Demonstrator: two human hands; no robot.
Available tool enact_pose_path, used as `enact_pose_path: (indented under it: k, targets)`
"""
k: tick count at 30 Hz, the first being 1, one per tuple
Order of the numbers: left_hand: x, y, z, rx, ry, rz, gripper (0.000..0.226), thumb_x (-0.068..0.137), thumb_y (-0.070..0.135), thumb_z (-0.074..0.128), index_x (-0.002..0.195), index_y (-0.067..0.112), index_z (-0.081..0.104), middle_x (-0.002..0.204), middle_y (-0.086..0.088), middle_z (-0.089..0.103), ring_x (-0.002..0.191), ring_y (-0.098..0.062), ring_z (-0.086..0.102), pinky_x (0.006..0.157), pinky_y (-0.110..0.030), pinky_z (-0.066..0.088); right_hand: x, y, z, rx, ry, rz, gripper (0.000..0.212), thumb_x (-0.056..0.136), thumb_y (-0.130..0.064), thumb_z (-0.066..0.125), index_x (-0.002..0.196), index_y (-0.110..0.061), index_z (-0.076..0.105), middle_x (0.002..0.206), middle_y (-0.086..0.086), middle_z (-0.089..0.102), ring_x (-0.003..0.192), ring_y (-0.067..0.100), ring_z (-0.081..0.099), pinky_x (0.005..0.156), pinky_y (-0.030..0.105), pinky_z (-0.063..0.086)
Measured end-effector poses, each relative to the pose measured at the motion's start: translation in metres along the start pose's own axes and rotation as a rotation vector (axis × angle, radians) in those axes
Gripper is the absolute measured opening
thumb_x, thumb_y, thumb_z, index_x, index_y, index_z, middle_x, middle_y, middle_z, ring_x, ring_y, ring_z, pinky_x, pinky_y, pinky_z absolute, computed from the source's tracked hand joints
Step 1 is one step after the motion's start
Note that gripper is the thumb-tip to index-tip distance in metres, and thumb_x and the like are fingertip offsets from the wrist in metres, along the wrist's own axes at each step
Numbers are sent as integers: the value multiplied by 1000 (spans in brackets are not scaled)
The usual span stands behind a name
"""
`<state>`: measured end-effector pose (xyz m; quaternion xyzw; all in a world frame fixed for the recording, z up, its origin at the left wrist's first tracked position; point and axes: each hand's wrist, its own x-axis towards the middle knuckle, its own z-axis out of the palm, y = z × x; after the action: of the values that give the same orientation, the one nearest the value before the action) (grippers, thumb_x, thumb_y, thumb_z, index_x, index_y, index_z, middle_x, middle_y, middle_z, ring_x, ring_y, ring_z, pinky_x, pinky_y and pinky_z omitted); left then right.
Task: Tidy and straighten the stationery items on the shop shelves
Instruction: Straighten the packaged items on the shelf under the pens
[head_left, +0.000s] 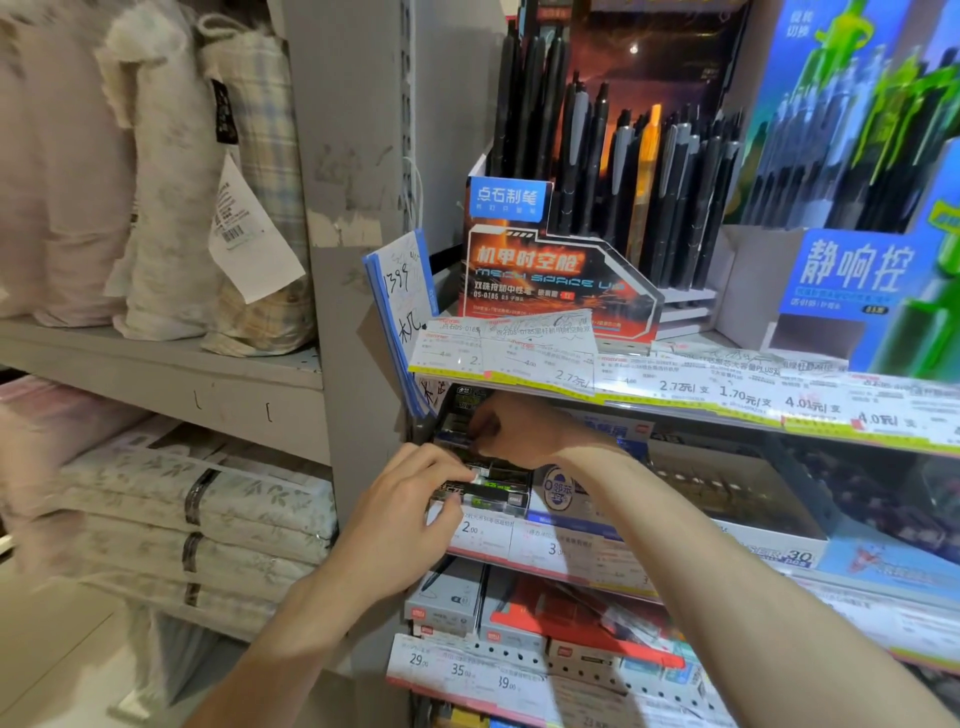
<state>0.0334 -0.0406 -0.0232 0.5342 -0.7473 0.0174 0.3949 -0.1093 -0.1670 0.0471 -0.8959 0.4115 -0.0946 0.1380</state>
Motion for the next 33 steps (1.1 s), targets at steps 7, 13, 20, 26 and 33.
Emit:
enact_pose_path:
  k: [7,13,20,26,33]
  targets:
    - [-1,-1,-1,-2,-11,-6,25,93,14,57,115,19,68,108,18,55,111,-1,46,95,-5,31,-2,-4,-5,-44,-45,-19,30,93,-20,59,120,-11,68,111,7,68,94,21,58,75,29,42]
    - [0,-2,-1,3,-12,0,24,93,14,58,114,19,68,107,17,56,110,-1,47,95,-6,31,-5,-5,-8,-124,-71,-26,28,95,-17,57,122,-13,67,107,2,66,91,17,55,75,27,39]
    - [0,-1,-1,-9,-17,-5,24,92,11,59,113,17,69,106,14,58,108,-3,48,95,-5,31,-7,-5,-9,-105,-54,-45,27,94,-12,58,118,-11,70,107,5,68,90,17,57,74,26,41]
    - [0,-2,2,-3,0,-36,23,92,17,56,111,18,69,104,14,57,107,-2,47,93,-8,33,-8,3,-9,26,10,-2,24,97,-19,57,119,-16,66,104,2,68,94,22,65,80,34,53]
    - [5,5,19,77,149,-126,27,87,32,43,93,22,67,92,13,56,97,-10,48,77,-34,50,-53,20,-25,90,150,73,30,102,-28,50,131,-23,58,114,-8,62,87,5,54,63,7,36]
